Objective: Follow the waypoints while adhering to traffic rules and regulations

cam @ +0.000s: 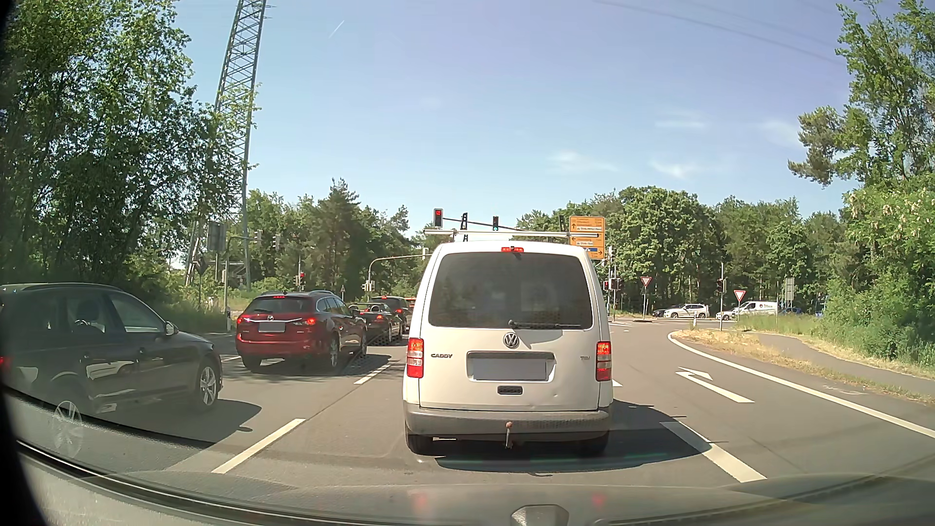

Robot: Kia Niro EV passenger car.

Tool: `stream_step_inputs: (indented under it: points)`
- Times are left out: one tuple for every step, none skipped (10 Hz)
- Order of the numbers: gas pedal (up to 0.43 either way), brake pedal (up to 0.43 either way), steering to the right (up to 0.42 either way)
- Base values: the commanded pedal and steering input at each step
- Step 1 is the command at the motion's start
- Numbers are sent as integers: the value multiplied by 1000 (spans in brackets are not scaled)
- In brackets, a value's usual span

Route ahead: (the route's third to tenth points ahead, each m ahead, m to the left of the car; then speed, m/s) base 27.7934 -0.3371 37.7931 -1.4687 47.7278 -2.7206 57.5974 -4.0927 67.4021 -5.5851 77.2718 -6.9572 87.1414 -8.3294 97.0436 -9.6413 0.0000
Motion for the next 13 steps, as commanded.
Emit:
stream_step_inputs:
  points:
    - [0, 250, 7]
    - [0, 250, 7]
    - [0, 250, 7]
    - [0, 250, 7]
    - [0, 250, 7]
    - [0, 250, 7]
    - [0, 250, 6]
    - [0, 250, 7]
    - [0, 250, 7]
    - [0, 250, 7]
    - [0, 250, 7]
    - [0, 250, 7]
    - [0, 250, 7]
